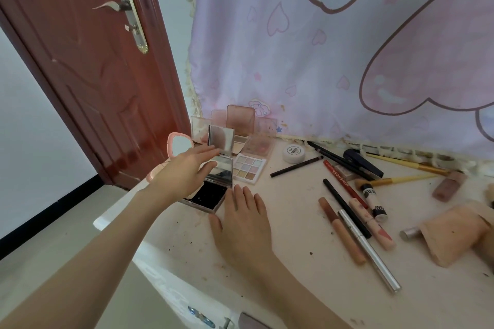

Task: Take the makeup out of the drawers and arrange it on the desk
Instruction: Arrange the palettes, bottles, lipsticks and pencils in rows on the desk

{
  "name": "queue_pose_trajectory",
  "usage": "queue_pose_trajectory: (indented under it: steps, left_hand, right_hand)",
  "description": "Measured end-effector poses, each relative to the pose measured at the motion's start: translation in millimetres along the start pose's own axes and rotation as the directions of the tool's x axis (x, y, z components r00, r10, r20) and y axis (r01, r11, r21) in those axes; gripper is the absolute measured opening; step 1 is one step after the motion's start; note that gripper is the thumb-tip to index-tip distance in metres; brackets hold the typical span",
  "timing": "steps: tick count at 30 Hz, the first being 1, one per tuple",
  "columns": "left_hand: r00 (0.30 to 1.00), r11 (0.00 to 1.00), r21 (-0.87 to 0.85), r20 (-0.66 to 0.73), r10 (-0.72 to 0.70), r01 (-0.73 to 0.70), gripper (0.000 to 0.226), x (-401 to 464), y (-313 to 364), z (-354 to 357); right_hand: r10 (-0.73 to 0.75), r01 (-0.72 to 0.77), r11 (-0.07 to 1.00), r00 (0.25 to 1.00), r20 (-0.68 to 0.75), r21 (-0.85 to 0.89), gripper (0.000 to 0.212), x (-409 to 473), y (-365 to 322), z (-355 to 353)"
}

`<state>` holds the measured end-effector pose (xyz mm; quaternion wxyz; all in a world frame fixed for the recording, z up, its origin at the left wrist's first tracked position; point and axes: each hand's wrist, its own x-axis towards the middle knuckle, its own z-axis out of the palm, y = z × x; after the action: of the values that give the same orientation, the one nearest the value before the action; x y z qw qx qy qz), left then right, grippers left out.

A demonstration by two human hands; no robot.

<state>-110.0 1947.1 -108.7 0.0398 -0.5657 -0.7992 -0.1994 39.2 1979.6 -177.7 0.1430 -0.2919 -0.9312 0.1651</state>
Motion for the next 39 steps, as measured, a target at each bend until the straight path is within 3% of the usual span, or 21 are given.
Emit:
queue_pose_trajectory:
  steps: [4,6,11,13,16,18,21,23,28,34,39]
  left_hand:
    - [0.996,0.997,0.069,0.092,0.020,-0.027,0.047,-6.3,-2.4,1.8]
    - [0.997,0.997,0.068,0.073,0.033,-0.038,0.050,-12.0,-0.9,3.4]
    - [0.972,0.990,-0.053,-0.203,0.120,-0.134,0.039,-37.8,22.9,12.4]
    - [0.945,0.983,-0.060,-0.290,0.148,-0.173,0.034,-49.4,37.0,19.1]
    - [0.929,0.965,-0.123,-0.321,0.183,-0.232,0.031,-63.1,61.3,31.2]
    - [0.945,0.960,-0.152,-0.267,0.190,-0.236,0.031,-66.1,76.5,42.5]
    - [0.976,0.955,-0.212,-0.105,0.190,-0.209,0.033,-61.7,98.8,61.3]
    - [0.978,0.963,-0.173,-0.009,0.207,-0.205,0.038,-55.0,108.8,76.3]
    - [0.972,0.981,0.008,0.133,0.192,-0.195,0.045,-40.1,112.3,94.5]
    - [0.974,0.983,-0.007,0.133,0.182,-0.183,0.045,-39.4,112.9,95.3]
    - [0.977,0.984,-0.024,0.120,0.176,-0.175,0.044,-39.8,113.1,94.5]
  right_hand:
    - [0.001,0.000,1.000,1.000,0.022,-0.022,0.064,-2.4,-0.3,-0.4]
    - [-0.002,0.003,0.999,1.000,0.030,-0.035,0.062,-5.2,2.5,-2.4]
    - [-0.022,0.024,0.999,0.995,0.095,-0.026,0.053,-16.1,14.2,-16.4]
    - [-0.037,0.031,0.998,0.993,0.111,0.051,0.048,-22.9,19.9,-28.0]
    - [0.010,-0.016,0.959,1.000,0.023,0.284,0.038,-35.8,34.3,-51.5]
    - [0.097,-0.060,0.946,0.990,-0.102,0.320,0.034,-40.4,50.6,-68.6]
    - [0.180,-0.123,0.962,0.957,-0.229,0.242,0.032,-33.5,83.2,-93.1]
    - [0.197,-0.170,0.977,0.950,-0.242,0.127,0.033,-23.0,105.8,-106.9]
    - [0.174,-0.205,0.884,0.979,-0.111,-0.421,0.031,-0.2,150.1,-122.4]
    - [0.159,-0.084,0.868,0.981,0.113,-0.489,0.031,26.4,166.5,-134.5]
    - [0.229,0.006,0.825,0.910,0.345,-0.565,0.031,40.3,166.0,-145.3]
